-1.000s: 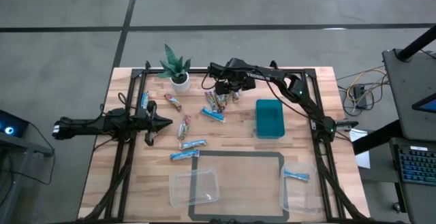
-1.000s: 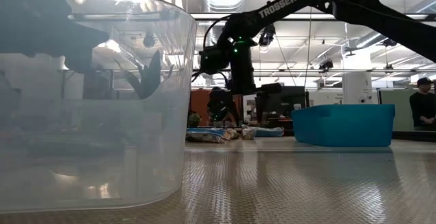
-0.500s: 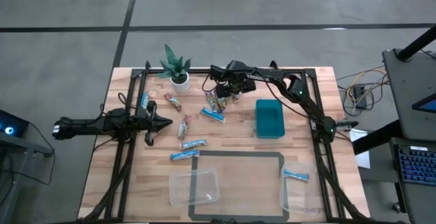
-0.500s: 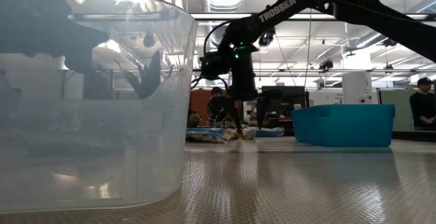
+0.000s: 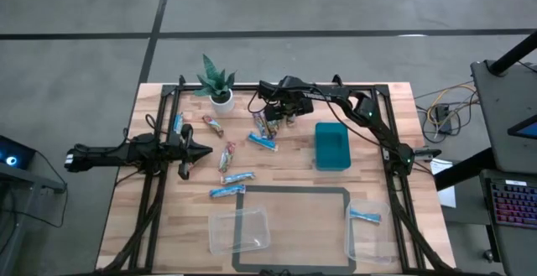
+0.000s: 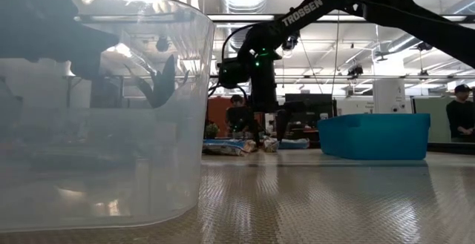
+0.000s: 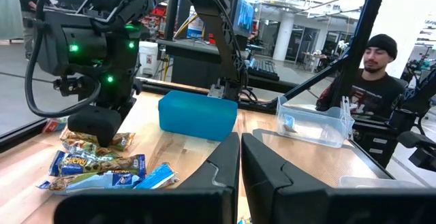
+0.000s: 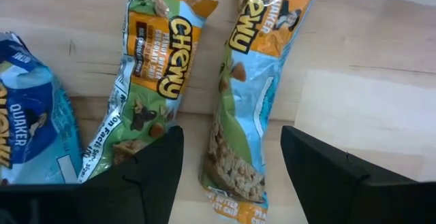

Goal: Pick and place Granola Bars by type
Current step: Put the yellow granola bar into the right transparent bin

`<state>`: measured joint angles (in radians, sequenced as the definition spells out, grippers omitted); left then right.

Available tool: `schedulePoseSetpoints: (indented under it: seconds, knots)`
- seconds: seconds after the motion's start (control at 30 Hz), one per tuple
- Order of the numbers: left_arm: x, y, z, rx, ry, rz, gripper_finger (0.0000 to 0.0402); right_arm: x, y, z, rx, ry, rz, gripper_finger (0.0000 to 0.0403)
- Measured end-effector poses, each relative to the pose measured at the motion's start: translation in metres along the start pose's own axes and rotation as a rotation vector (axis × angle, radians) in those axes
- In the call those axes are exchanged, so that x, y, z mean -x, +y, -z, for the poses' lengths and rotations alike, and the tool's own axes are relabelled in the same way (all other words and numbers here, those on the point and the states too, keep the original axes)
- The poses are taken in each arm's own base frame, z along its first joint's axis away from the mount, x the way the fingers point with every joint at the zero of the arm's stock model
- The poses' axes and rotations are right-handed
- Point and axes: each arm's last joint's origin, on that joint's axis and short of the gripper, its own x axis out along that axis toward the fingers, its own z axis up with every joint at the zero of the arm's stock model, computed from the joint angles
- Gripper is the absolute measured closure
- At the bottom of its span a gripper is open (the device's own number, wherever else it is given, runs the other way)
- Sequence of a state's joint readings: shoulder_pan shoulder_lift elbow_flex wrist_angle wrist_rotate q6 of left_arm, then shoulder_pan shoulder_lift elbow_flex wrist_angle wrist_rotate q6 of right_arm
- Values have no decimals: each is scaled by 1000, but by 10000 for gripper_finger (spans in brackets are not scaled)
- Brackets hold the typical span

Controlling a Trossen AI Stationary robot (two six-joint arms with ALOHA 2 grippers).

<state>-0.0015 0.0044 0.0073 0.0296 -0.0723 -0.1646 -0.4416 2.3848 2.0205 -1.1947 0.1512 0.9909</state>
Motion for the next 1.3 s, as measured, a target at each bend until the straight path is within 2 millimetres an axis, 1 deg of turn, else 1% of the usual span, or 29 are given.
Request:
schedulePoseSetpoints:
  seconds: [0.23, 0.43, 0.6, 0.9, 1.0, 1.13, 1.3]
  knots:
    - [0, 0, 0, 0, 0, 0, 402, 0, 0, 1, 6, 22, -7, 180]
    - [0, 0, 0, 0, 1, 0, 402, -1, -1, 2, 7, 32, 2, 214]
    - [0, 0, 0, 0, 1, 0, 402, -1, -3, 3, 14, 46, 24, 259]
    - [0, 0, 0, 0, 0, 0, 402, 0, -6, 5, 18, 56, 44, 366]
    - [0, 0, 0, 0, 0, 0, 402, 4, -5, 4, 28, 54, 42, 386]
    - [0, 0, 0, 0, 1, 0, 402, 14, -5, 4, 39, 51, 38, 390]
    - [0, 0, 0, 0, 1, 0, 402, 35, -6, 9, 77, 42, 23, 392]
